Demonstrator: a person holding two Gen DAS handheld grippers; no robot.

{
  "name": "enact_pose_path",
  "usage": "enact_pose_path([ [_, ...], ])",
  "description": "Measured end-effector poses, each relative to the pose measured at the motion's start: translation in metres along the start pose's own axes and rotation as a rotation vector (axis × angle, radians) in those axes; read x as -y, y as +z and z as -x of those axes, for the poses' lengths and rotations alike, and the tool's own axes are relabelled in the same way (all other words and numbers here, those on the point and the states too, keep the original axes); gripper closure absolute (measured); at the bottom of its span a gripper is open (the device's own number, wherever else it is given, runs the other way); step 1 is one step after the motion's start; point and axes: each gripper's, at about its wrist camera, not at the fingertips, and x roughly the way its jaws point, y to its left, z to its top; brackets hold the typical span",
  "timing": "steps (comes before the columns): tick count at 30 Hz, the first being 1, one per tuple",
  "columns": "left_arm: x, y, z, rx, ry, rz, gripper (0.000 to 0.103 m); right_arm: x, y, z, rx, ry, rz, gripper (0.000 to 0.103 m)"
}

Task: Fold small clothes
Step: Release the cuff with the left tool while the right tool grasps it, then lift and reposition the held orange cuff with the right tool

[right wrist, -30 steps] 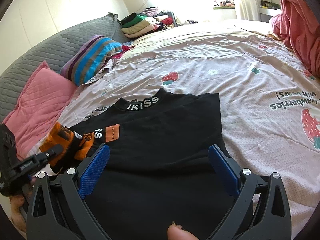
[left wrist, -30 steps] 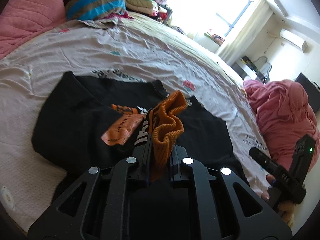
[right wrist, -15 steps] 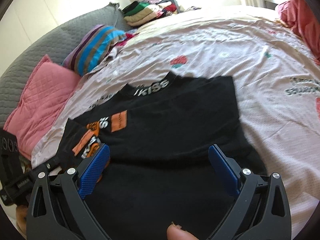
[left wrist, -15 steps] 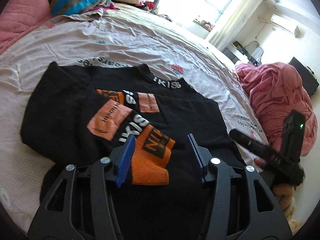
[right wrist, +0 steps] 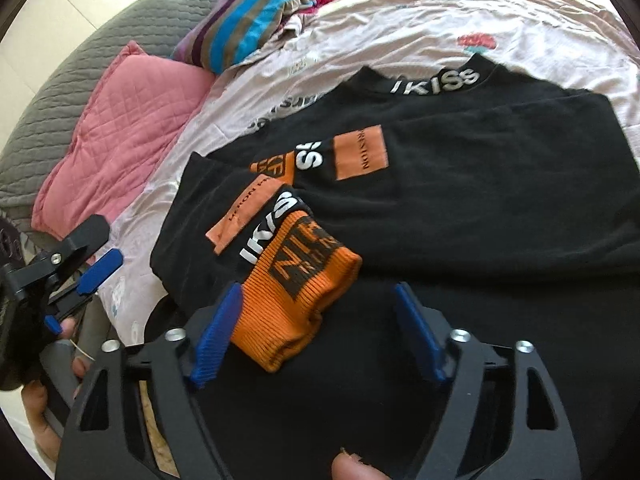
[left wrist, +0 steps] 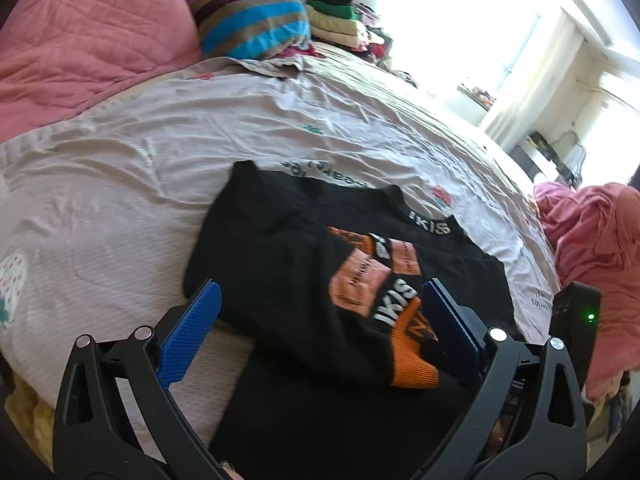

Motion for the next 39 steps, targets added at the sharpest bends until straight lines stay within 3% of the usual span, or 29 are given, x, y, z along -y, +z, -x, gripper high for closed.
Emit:
enact_pose_path([
  [2, -0.009, 0.001, 0.001, 0.001, 0.004, 0.022, 0.010, -0.006, 0.002, -0.006, 0.006, -0.010, 0.013, 0.050],
  [4, -0.015, 0.001, 0.003, 0.005, 0.005, 0.038, 0.010, -0.012, 0.005, -0.010, 0.014, -0.016, 0.033, 0.074],
  [6, -0.020, 0.001, 0.006, 0.012, 0.006, 0.049, 0.010, -0.018, 0.010, -0.009, 0.026, -0.002, 0.060, 0.091],
  [7, -0.023, 0.001, 0.008, 0.016, 0.005, 0.057, 0.010, -0.024, 0.014, -0.005, 0.043, -0.004, 0.086, 0.093],
  [16, -0.031, 0.001, 0.016, 0.030, -0.001, 0.091, 0.010, -0.064, 0.055, 0.049, 0.229, -0.021, 0.298, 0.095],
  [21, -0.029, 0.001, 0.018, 0.033, -0.001, 0.085, 0.010, -0.059, 0.079, 0.083, 0.344, -0.075, 0.360, 0.096],
  [25, -0.025, 0.002, 0.019, 0.036, -0.001, 0.073, 0.010, -0.040, 0.090, 0.104, 0.416, -0.165, 0.375, 0.096],
  [32, -0.010, 0.004, 0.014, 0.025, -0.001, 0.035, 0.010, 0.012, 0.084, 0.112, 0.432, -0.257, 0.293, 0.096],
  [39, 0.012, 0.009, 0.001, 0.011, 0.000, -0.020, 0.010, 0.053, 0.073, 0.107, 0.415, -0.285, 0.212, 0.096],
])
